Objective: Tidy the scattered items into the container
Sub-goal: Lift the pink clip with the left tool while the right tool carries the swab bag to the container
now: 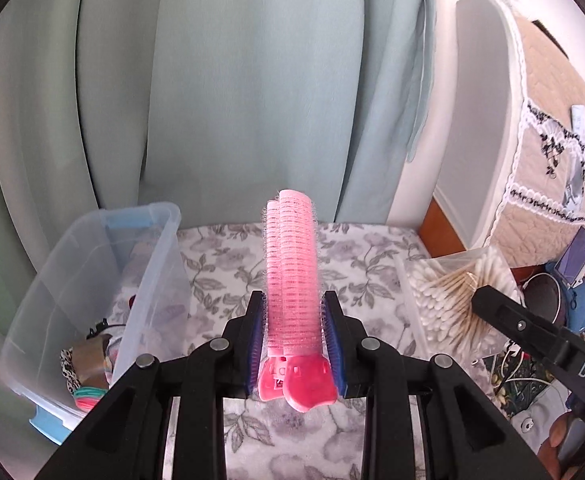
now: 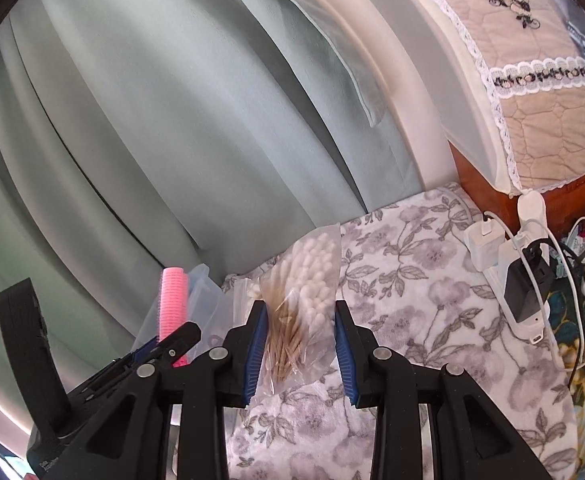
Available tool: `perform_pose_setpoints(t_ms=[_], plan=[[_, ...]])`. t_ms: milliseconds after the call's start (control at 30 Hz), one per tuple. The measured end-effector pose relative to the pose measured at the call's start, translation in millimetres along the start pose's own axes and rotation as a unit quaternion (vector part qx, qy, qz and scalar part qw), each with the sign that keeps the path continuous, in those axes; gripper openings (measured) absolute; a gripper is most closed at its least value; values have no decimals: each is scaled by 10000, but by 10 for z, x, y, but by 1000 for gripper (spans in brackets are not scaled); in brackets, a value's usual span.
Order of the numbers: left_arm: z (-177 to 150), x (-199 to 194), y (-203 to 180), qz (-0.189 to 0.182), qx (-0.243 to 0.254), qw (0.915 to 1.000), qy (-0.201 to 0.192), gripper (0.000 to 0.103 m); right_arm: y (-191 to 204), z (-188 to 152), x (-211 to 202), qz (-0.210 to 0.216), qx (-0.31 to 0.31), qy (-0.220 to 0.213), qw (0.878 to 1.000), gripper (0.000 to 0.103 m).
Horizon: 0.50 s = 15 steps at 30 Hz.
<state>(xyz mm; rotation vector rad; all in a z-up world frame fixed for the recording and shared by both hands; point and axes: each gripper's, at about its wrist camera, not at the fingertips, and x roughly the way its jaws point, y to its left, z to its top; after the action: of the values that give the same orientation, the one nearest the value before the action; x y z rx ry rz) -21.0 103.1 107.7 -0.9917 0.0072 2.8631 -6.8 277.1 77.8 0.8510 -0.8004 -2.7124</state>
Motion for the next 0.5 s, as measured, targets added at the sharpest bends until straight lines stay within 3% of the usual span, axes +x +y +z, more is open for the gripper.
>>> perform_pose_setpoints(t_ms=[167, 500], plan=[[176, -273, 21, -140, 35, 9991, -404, 29, 162, 84, -234, 102, -139, -335, 9993, 35], [320, -569, 343, -185, -223, 9960, -847, 29, 438, 223, -564, 232, -333, -771, 9962, 35]])
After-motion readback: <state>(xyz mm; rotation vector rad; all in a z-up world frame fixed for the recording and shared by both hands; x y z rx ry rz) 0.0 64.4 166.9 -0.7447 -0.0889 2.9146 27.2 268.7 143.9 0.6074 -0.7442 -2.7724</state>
